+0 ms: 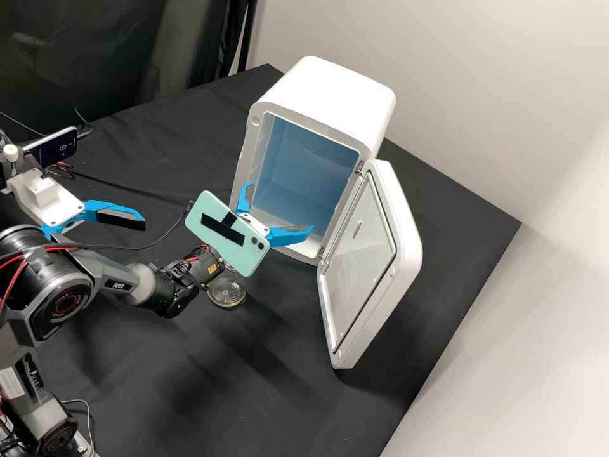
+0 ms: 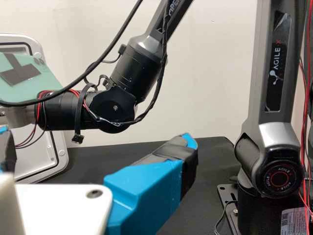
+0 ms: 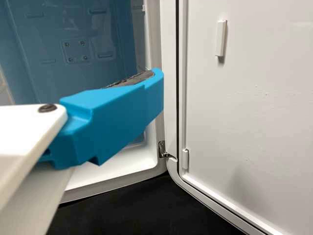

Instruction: Place the flask in the incubator

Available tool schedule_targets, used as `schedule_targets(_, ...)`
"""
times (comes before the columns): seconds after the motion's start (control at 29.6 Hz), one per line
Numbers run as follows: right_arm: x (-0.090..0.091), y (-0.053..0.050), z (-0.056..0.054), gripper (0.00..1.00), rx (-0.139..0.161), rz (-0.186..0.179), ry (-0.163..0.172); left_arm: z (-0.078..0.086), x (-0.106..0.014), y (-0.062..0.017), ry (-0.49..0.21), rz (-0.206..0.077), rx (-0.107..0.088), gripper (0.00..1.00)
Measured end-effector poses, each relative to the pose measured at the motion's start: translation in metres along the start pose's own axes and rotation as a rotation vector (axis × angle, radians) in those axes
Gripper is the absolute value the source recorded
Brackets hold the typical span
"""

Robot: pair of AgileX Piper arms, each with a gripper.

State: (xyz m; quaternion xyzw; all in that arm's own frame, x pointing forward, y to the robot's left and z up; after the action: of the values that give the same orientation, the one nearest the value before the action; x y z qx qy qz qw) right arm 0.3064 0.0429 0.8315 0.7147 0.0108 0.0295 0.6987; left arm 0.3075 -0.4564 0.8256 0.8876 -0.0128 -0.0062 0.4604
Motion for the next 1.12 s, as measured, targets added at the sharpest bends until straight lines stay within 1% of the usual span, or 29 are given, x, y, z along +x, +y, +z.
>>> schedule_targets(0.44, 0.000, 0.000, 0.000, 1.00, 0.000, 0.000, 0.000, 0.000, 0.000, 0.0000, -0.002, 0.000, 0.001, 1.00)
schedule_targets(0.54, 0.000, 0.000, 0.000, 1.00, 0.000, 0.000, 0.000, -0.001, -0.002, -0.0027, 0.000, -0.010, 0.002, 1.00)
schedule_targets(0.58, 0.000, 0.000, 0.000, 1.00, 0.000, 0.000, 0.000, -0.002, -0.003, -0.0031, 0.001, -0.007, 0.005, 1.00)
schedule_targets(0.64, 0.000, 0.000, 0.000, 1.00, 0.000, 0.000, 0.000, -0.006, -0.006, -0.0077, 0.008, -0.018, 0.008, 1.00)
schedule_targets(0.68, 0.000, 0.000, 0.000, 1.00, 0.000, 0.000, 0.000, -0.009, -0.008, -0.0103, 0.016, -0.029, 0.009, 1.00)
schedule_targets(0.74, 0.000, 0.000, 0.000, 1.00, 0.000, 0.000, 0.000, -0.016, -0.012, -0.0140, 0.034, -0.041, -0.002, 1.00)
schedule_targets(0.78, 0.000, 0.000, 0.000, 1.00, 0.000, 0.000, 0.000, -0.019, -0.014, -0.0171, 0.045, -0.053, -0.005, 1.00)
schedule_targets(0.81, 0.000, 0.000, 0.000, 1.00, 0.000, 0.000, 0.000, -0.023, -0.016, -0.0189, 0.055, -0.058, -0.016, 1.00)
schedule_targets(0.88, 0.000, 0.000, 0.000, 1.00, 0.000, 0.000, 0.000, -0.028, -0.020, -0.0233, 0.067, -0.072, -0.023, 1.00)
schedule_targets(0.95, 0.000, 0.000, 0.000, 1.00, 0.000, 0.000, 0.000, -0.035, -0.025, -0.0290, 0.082, -0.091, -0.025, 1.00)
schedule_targets(1.12, 0.000, 0.000, 0.000, 1.00, 0.000, 0.000, 0.000, -0.048, -0.034, -0.0428, 0.111, -0.140, -0.020, 1.00)
